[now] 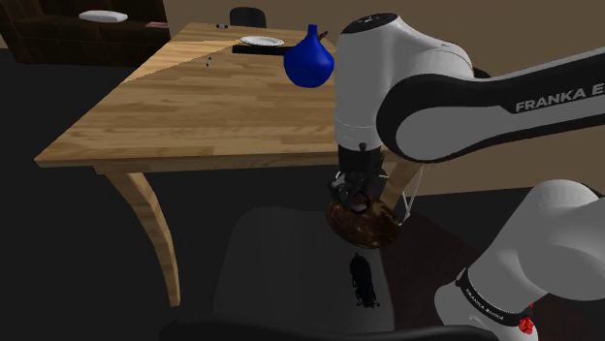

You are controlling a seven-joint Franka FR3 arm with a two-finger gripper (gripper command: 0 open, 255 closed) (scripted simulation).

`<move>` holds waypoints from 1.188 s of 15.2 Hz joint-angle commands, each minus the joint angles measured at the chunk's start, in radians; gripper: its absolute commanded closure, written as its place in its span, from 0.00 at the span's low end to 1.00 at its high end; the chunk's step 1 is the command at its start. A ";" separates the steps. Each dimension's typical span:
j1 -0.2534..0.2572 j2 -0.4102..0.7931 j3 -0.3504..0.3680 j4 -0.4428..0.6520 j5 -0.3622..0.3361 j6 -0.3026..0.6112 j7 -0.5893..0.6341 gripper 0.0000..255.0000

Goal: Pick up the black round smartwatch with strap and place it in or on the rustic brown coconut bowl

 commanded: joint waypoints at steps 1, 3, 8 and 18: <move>-0.014 -0.046 -0.047 -0.036 -0.017 -0.006 -0.057 1.00; -0.031 -0.088 -0.090 -0.071 -0.038 -0.009 -0.109 1.00; -0.040 -0.082 -0.101 -0.125 -0.048 0.052 -0.122 1.00; -0.048 0.001 -0.072 -0.210 -0.052 0.218 -0.090 1.00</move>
